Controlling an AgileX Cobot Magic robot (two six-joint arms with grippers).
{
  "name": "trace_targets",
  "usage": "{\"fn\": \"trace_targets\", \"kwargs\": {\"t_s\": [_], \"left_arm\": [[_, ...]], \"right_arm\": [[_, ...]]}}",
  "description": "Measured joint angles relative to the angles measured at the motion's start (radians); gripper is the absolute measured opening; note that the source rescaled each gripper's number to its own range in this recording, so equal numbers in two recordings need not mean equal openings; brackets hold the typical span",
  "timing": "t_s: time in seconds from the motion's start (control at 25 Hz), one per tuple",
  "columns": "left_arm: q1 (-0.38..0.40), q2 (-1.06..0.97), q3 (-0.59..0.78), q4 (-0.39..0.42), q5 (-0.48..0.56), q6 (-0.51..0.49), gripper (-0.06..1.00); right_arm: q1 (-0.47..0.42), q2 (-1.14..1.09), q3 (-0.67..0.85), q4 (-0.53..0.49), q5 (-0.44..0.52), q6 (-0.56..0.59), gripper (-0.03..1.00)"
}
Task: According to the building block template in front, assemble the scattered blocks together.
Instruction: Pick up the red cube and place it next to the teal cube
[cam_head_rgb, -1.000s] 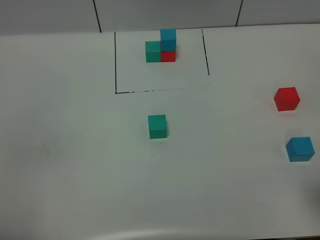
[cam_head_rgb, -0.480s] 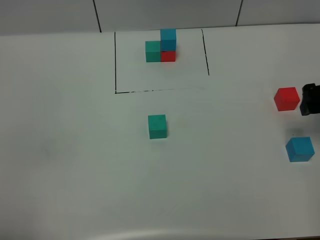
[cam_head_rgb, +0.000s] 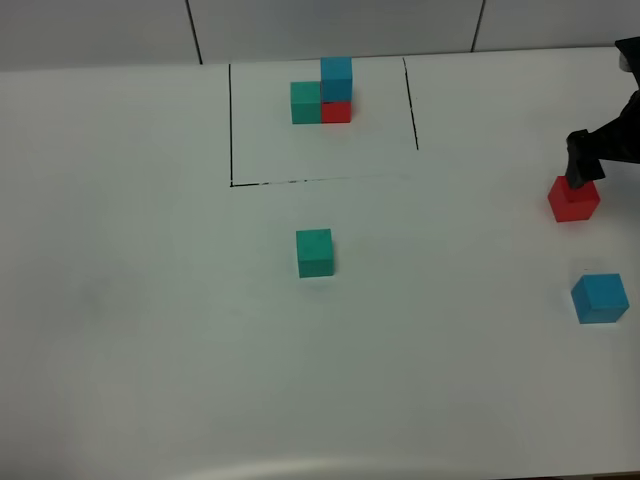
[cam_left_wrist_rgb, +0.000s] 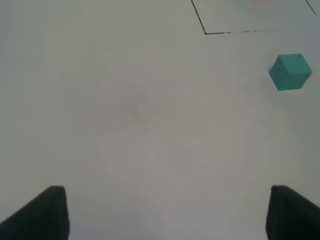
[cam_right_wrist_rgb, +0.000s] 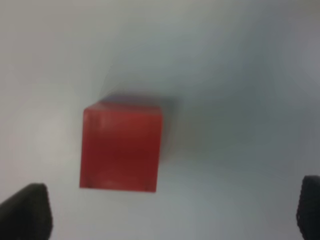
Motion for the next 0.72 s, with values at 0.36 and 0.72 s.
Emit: {"fn": "trace_targets", "kwargs": {"t_s": [0.36,0.72], "left_arm": [[0.0,0.0,0.0,0.0,0.0,0.0,0.74],[0.0,0.0,0.0,0.0,0.0,0.0,0.74]], "right_arm": [[0.001,0.148,-0.07,0.003,-0.029,0.001,1.0],[0.021,0.173,-0.071,0.031,-0.036,0.006,0.96]]}}
